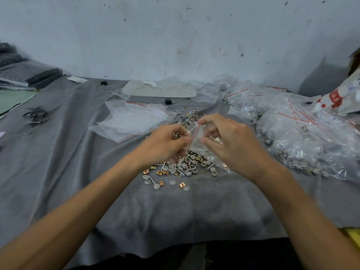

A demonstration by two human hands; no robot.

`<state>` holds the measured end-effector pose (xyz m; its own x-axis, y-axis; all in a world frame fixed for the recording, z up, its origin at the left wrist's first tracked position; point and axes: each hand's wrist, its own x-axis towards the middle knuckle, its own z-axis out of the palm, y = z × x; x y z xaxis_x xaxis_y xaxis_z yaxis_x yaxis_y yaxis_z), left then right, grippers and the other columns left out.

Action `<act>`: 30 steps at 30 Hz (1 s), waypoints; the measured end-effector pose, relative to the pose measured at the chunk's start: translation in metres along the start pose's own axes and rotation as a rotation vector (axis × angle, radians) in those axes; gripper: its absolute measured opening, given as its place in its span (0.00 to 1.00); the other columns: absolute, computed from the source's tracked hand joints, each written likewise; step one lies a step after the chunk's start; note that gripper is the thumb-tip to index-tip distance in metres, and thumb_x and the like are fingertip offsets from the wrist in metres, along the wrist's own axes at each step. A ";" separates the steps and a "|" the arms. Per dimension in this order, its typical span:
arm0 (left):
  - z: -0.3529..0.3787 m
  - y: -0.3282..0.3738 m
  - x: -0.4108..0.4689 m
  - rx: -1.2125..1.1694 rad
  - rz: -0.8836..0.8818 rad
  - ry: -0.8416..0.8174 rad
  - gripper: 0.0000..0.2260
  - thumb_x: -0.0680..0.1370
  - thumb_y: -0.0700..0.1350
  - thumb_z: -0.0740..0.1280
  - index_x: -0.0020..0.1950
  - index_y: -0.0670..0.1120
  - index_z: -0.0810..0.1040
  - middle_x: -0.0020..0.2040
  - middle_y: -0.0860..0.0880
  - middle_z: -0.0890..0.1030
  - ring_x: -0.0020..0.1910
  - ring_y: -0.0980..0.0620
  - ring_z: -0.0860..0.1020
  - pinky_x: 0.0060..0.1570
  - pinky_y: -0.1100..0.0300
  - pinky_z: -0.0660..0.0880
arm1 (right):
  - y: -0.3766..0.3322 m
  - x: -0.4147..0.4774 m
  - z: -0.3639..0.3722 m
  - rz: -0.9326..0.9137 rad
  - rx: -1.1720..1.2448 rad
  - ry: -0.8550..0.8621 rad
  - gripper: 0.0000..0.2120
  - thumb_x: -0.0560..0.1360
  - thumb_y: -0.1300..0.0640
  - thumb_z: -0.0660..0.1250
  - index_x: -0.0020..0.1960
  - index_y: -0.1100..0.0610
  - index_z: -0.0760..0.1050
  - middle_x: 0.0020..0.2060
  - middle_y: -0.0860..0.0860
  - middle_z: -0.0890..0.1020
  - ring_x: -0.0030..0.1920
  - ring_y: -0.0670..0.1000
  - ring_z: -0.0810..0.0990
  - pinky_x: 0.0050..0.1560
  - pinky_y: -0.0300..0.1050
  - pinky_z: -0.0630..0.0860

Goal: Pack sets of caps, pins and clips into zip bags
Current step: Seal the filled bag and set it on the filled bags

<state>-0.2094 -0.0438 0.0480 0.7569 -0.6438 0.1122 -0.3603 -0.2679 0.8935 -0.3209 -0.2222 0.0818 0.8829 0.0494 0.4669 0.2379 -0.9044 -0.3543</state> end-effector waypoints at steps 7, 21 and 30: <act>0.015 -0.018 0.009 -0.348 -0.125 -0.063 0.09 0.86 0.46 0.60 0.55 0.46 0.79 0.40 0.44 0.86 0.31 0.52 0.81 0.29 0.62 0.77 | 0.024 -0.006 0.018 0.123 0.114 0.121 0.09 0.78 0.53 0.73 0.58 0.50 0.82 0.47 0.42 0.83 0.54 0.48 0.77 0.61 0.52 0.73; 0.030 -0.084 0.011 0.772 0.011 0.025 0.13 0.79 0.59 0.67 0.52 0.50 0.77 0.48 0.52 0.73 0.47 0.52 0.72 0.45 0.55 0.69 | 0.048 -0.047 0.116 0.352 -0.011 0.397 0.10 0.82 0.56 0.66 0.59 0.55 0.82 0.53 0.52 0.77 0.55 0.55 0.73 0.50 0.47 0.75; 0.034 -0.077 0.020 0.772 0.018 -0.061 0.18 0.78 0.58 0.70 0.61 0.49 0.79 0.54 0.50 0.70 0.50 0.48 0.76 0.47 0.56 0.72 | 0.053 -0.046 0.128 0.373 0.076 0.427 0.09 0.82 0.59 0.64 0.59 0.57 0.82 0.52 0.51 0.77 0.55 0.53 0.75 0.52 0.39 0.68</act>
<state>-0.1854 -0.0604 -0.0333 0.7243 -0.6849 0.0793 -0.6669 -0.6667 0.3327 -0.2974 -0.2178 -0.0623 0.6748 -0.4568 0.5796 -0.0159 -0.7942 -0.6074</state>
